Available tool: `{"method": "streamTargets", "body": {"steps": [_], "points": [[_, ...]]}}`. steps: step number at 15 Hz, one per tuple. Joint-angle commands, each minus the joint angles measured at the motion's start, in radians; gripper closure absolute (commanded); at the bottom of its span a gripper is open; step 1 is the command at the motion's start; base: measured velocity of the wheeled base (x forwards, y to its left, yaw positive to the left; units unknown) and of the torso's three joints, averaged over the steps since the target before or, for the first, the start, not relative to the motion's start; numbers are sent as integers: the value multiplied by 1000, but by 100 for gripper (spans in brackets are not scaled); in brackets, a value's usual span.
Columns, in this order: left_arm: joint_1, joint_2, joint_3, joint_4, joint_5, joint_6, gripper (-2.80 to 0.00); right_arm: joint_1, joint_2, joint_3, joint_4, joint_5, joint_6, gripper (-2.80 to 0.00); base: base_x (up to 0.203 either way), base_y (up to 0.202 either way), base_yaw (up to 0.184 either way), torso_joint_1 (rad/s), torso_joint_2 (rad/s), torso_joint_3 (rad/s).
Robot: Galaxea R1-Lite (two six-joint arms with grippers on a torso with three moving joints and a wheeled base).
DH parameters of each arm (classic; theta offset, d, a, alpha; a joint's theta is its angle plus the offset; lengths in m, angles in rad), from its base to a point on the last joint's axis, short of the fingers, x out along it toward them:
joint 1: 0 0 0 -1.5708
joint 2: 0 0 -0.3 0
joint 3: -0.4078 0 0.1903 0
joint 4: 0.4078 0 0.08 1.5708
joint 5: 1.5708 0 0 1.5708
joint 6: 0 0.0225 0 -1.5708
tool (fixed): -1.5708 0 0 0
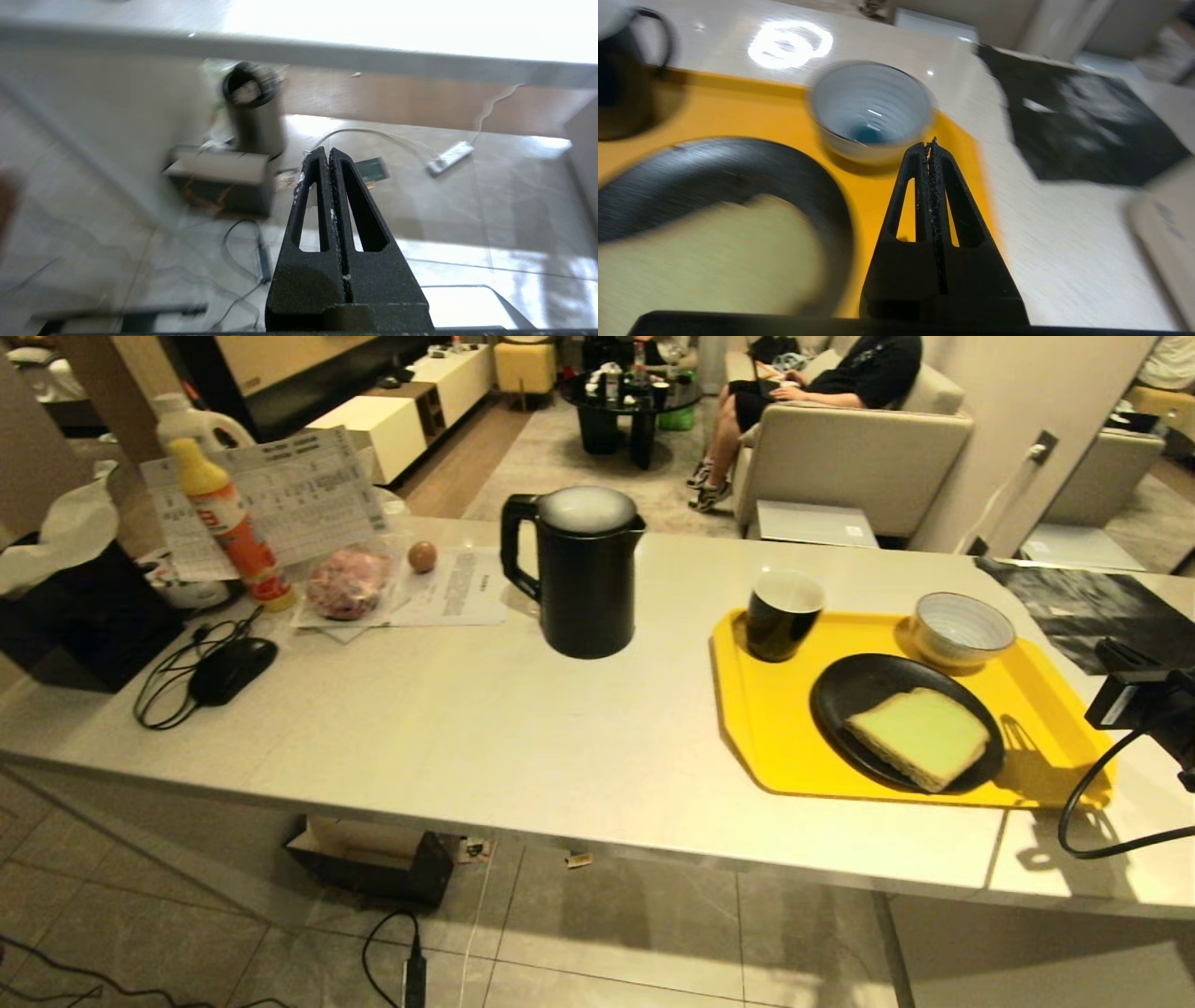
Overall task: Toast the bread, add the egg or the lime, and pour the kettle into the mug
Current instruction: Pick up the egg
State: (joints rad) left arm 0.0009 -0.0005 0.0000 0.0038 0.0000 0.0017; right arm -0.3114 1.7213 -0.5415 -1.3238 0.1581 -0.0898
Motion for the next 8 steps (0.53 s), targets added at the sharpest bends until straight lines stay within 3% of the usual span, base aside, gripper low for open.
{"method": "streamTargets", "body": {"steps": [1,3,8], "points": [[1,0,0,0,0,0,0,-8,-1,0,-8,8,-1,0,-4,-4,-166,2,5,1],[1,0,0,0,0,0,0,-17,-2,0,-8,20,-1,0,-3,-14,-96,2,-2,4],[1,0,0,0,0,0,0,-37,-6,0,-7,32,-1,0,0,0,0,0,0,0]]}}
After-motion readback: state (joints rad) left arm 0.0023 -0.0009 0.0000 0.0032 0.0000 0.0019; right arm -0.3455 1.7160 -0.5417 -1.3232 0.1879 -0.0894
